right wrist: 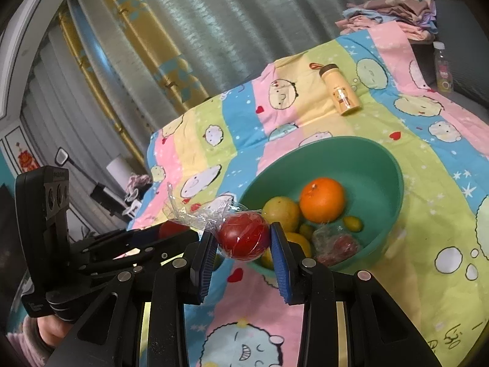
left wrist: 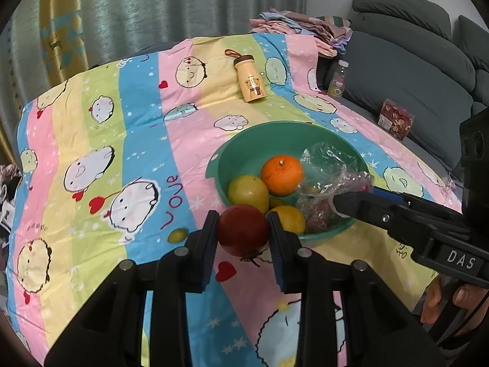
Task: Organize fruits
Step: 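Lower the tomato into the basin and open the right gripper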
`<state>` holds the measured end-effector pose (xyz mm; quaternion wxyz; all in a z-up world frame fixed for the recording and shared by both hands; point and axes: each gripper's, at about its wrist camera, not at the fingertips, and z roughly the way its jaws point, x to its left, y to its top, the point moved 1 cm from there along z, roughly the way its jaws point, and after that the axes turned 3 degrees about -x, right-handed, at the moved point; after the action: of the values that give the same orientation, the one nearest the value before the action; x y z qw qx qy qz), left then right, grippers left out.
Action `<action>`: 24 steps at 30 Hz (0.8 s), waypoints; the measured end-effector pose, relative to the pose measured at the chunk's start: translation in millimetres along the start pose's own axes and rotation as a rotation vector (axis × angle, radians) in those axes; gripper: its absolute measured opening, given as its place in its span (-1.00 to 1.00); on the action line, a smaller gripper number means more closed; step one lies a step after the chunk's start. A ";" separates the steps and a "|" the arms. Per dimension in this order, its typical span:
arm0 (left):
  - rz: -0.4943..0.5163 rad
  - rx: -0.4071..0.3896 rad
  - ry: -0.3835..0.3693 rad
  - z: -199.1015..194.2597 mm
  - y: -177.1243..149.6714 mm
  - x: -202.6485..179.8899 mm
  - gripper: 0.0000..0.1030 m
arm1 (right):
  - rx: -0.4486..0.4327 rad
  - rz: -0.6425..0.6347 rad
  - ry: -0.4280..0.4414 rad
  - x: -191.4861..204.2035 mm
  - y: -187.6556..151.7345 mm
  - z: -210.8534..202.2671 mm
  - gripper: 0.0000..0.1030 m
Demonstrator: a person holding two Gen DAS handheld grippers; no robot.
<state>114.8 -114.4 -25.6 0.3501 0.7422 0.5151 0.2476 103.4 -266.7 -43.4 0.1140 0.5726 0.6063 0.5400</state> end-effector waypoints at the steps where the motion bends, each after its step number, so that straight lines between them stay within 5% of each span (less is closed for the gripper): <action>1: 0.005 0.001 0.000 1.7 1.0 -0.7 -0.39 | -0.003 0.000 -0.005 -1.7 1.0 0.0 -0.29; 24: 0.055 0.092 -0.009 63.7 16.4 -14.5 -0.37 | 0.043 -0.055 -0.159 -30.3 12.6 19.6 -0.29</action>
<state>165.8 -148.5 -53.3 0.3111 0.7725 0.5037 0.2299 135.0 -284.3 -55.7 0.1642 0.5990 0.6223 0.4763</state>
